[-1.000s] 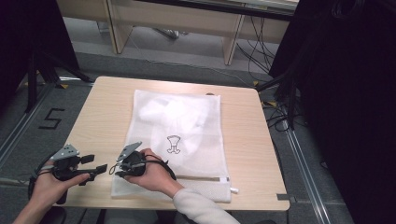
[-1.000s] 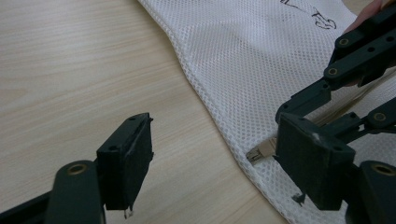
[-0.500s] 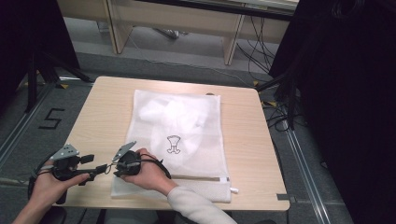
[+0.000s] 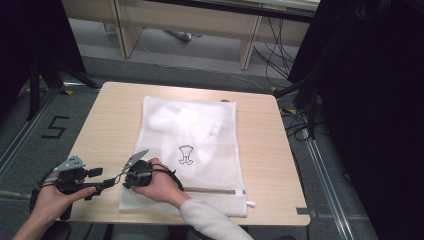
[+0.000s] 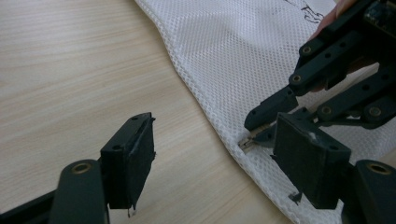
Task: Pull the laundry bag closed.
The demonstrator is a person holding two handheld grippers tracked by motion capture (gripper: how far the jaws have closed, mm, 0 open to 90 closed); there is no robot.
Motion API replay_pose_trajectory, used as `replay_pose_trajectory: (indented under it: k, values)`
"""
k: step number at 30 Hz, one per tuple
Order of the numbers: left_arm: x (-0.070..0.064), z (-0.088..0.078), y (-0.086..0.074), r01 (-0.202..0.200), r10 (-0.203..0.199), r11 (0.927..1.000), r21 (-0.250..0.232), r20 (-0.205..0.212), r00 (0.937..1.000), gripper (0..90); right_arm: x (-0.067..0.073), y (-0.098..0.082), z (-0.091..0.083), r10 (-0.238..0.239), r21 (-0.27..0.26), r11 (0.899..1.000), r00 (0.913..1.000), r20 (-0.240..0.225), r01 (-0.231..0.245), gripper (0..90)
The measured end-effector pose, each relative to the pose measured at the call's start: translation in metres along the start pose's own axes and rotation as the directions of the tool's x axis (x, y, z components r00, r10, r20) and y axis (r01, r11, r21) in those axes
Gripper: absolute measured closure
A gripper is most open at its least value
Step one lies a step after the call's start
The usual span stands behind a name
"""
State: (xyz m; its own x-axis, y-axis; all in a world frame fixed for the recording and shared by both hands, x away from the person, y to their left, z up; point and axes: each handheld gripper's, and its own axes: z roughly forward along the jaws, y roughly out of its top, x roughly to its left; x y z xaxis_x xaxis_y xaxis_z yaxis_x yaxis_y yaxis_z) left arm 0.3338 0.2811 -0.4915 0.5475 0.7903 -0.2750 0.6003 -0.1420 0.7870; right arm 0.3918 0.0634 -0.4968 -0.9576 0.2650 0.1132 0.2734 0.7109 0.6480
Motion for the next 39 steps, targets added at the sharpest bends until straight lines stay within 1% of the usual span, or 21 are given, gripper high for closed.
replay_pose_trajectory:
  k: [1,2,3,4,6,8,9,12,13,14,17,19,21,23,26,29,31,32,35,36,39]
  values:
    - [0.000,0.000,0.000,0.000,0.000,1.0000,0.000,0.000,1.0000,28.9,0.000,0.001,-0.002,0.004,-0.002,1.000,1.0000,0.001,-0.004,82.3]
    - [0.000,0.000,-0.001,-0.012,0.012,0.9998,0.016,0.020,0.9997,29.3,-0.001,0.002,-0.004,0.000,-0.011,1.000,1.0000,0.002,0.000,82.3]
    - [0.000,0.000,-0.001,-0.012,0.012,0.9998,0.016,0.020,0.9997,29.9,-0.001,0.002,-0.004,0.000,-0.011,1.000,1.0000,0.002,0.000,82.3]
    - [0.000,0.001,-0.002,-0.014,0.013,0.9994,0.032,0.034,0.9993,30.4,0.000,0.005,-0.007,0.003,-0.020,1.000,1.0000,0.005,-0.003,82.3]
    - [-0.001,0.002,-0.002,-0.012,0.010,0.9992,0.037,0.056,0.9984,30.7,-0.001,0.007,-0.011,-0.011,-0.018,1.000,0.9998,0.014,0.011,82.3]
    - [-0.003,0.003,-0.003,-0.004,0.001,0.9992,0.040,0.081,0.9967,31.3,0.000,0.009,-0.014,-0.003,-0.025,1.000,0.9999,0.014,0.004,82.3]
    - [-0.003,0.003,-0.003,-0.007,0.002,0.9989,0.047,0.098,0.9952,31.4,0.000,0.010,-0.016,-0.001,-0.024,1.000,0.9999,0.016,0.002,82.3]
    - [-0.005,0.006,-0.003,0.014,-0.023,0.9976,0.067,0.133,0.9908,33.2,-0.002,0.013,-0.020,-0.014,-0.039,0.999,0.9997,0.018,0.015,82.3]
    - [-0.006,0.007,-0.003,0.016,-0.027,0.9970,0.075,0.144,0.9892,33.6,0.000,0.014,-0.021,0.002,-0.041,0.999,0.9999,0.017,-0.001,82.3]
    - [-0.007,0.008,-0.004,0.017,-0.029,0.9966,0.081,0.157,0.9871,34.2,-0.001,0.015,-0.021,-0.014,-0.046,0.999,0.9997,0.020,0.015,82.3]
    - [-0.009,0.009,-0.003,0.022,-0.036,0.9963,0.084,0.169,0.9849,38.5,0.001,0.016,-0.024,-0.012,-0.043,0.999,0.9997,0.020,0.013,82.2]
    - [-0.011,0.012,-0.004,0.018,-0.037,0.9947,0.101,0.194,0.9802,41.4,0.000,0.017,-0.024,-0.023,-0.044,0.999,0.9995,0.022,0.024,82.2]
    - [-0.012,0.013,-0.004,0.003,-0.026,0.9930,0.118,0.193,0.9808,46.4,0.001,0.017,-0.025,-0.023,-0.044,0.999,0.9995,0.022,0.024,82.2]
    - [-0.012,0.015,-0.004,0.019,-0.044,0.9920,0.125,0.194,0.9800,49.7,0.002,0.017,-0.026,-0.017,-0.040,0.999,0.9996,0.021,0.018,82.2]
    - [-0.014,0.019,-0.004,0.042,-0.070,0.9895,0.138,0.200,0.9774,53.0,0.001,0.019,-0.027,-0.034,-0.046,0.998,0.9992,0.022,0.035,82.3]
    - [-0.014,0.023,-0.002,0.055,-0.085,0.9878,0.146,0.205,0.9750,57.7,0.003,0.020,-0.029,-0.022,-0.046,0.999,0.9995,0.021,0.023,82.3]
    - [-0.015,0.026,-0.001,0.054,-0.082,0.9883,0.143,0.202,0.9758,61.8,0.004,0.020,-0.029,-0.021,-0.048,0.999,0.9996,0.019,0.022,82.3]
    - [-0.014,0.026,-0.001,0.045,-0.073,0.9886,0.143,0.194,0.9782,64.5,0.004,0.020,-0.029,-0.021,-0.049,0.999,0.9995,0.025,0.022,82.3]
    - [-0.014,0.027,-0.001,0.056,-0.082,0.9877,0.146,0.180,0.9802,70.2,0.003,0.021,-0.030,-0.029,-0.043,0.999,0.9994,0.021,0.030,82.3]
    - [-0.014,0.027,-0.001,0.056,-0.082,0.9877,0.146,0.180,0.9802,72.6,0.004,0.020,-0.030,-0.021,-0.044,0.999,0.9996,0.016,0.022,82.3]
    - [-0.014,0.028,0.000,0.058,-0.087,0.9840,0.169,0.169,0.9818,77.9,0.003,0.020,-0.030,-0.038,-0.043,0.998,0.9991,0.015,0.039,82.3]
